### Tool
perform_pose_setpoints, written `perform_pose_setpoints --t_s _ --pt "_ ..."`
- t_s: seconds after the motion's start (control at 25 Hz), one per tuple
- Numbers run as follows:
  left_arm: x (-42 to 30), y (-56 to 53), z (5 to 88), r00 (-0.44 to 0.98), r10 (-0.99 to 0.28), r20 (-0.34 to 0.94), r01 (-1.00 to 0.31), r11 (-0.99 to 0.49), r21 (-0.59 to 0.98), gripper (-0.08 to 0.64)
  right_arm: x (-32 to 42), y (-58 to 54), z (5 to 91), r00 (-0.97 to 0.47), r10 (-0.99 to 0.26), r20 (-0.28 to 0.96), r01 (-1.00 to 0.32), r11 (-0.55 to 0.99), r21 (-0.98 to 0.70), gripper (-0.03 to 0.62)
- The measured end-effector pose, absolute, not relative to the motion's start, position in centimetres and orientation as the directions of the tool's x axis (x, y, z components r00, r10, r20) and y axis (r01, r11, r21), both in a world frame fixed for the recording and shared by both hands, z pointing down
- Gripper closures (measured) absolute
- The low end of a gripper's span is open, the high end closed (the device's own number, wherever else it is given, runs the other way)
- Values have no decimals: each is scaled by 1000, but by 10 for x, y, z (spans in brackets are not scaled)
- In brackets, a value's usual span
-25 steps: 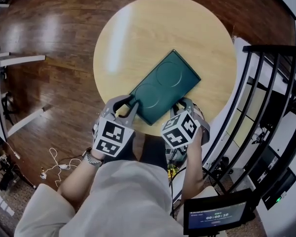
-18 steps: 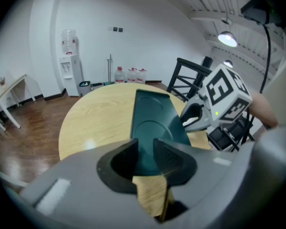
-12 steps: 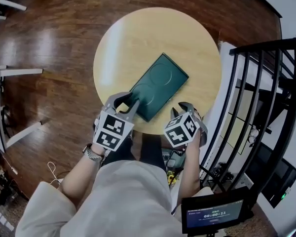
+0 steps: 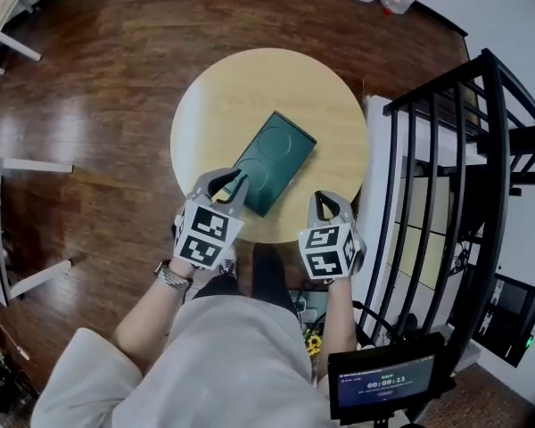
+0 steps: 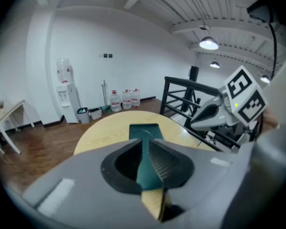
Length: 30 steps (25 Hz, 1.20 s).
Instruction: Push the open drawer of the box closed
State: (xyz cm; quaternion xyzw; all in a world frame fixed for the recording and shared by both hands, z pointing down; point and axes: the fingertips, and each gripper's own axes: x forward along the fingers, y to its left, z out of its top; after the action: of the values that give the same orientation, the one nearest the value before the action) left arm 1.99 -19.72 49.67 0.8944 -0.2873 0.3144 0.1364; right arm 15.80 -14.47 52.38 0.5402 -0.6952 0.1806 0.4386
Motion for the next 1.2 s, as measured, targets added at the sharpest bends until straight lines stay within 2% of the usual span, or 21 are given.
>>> perform_pose_setpoints --t_s 0.36,0.6,0.8,1.08,1.2 --pt "13 -160 429 689 -495 530 -565 -824 -35 536 145 -107 433 8 -773 635 -948 195 250 589" --pt "-2 -131 384 767 -529 363 -548 -834 -58 540 124 -68 377 24 -898 440 -980 65 187 589" --pt "-1 -107 338 800 -553 232 -547 -832 -96 552 111 -46 350 -26 -929 369 -988 81 133 589" --pt "-6 -75 269 832 -555 -14 -551 -823 -139 552 103 -29 285 -51 -987 151 -987 73 142 589" --pt "-3 -66 239 820 -558 -126 -572 -806 -153 552 105 -21 273 -58 -993 107 -984 75 161 589"
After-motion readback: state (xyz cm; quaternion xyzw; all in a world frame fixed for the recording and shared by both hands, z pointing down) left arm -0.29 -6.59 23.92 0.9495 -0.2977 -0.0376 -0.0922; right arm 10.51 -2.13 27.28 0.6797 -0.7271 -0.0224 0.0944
